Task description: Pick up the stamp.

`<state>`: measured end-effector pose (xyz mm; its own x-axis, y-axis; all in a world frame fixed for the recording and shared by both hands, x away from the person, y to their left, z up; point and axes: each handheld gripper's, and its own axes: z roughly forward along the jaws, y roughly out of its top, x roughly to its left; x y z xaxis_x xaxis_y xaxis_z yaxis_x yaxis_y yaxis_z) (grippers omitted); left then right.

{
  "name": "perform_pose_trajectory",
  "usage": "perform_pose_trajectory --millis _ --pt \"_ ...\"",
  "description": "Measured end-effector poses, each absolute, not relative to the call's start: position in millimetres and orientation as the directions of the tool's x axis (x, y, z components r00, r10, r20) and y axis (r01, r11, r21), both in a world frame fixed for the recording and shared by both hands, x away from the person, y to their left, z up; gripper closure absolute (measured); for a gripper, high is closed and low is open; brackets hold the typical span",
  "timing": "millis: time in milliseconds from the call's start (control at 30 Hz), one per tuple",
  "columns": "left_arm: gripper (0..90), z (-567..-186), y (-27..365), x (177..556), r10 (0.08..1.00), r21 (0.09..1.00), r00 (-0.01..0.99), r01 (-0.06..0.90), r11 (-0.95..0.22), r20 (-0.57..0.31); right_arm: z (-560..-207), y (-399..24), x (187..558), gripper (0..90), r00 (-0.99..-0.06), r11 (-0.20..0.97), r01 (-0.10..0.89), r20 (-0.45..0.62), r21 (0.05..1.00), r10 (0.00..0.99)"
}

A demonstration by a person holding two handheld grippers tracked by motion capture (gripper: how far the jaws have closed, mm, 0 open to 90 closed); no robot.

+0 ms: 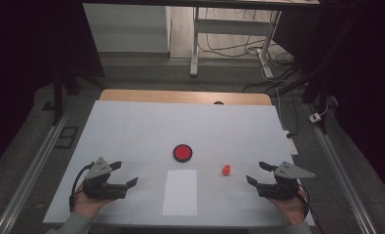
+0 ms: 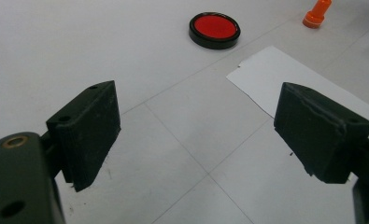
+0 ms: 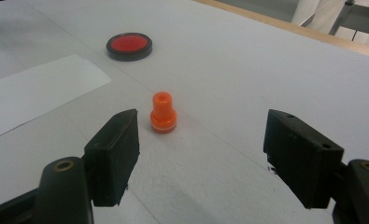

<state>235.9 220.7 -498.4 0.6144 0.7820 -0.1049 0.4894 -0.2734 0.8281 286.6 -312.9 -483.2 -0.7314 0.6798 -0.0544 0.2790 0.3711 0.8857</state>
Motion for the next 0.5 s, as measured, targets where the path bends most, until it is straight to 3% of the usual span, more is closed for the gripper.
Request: perform_pose_trajectory --millis 500 --pt "15.1 -499.5 219.4 237.9 0.781 0.825 0.616 0.49 -0.282 -0.099 -475.5 -293.2 291.9 27.7 -0.744 0.377 0.29 -0.041 0.88 0.667"
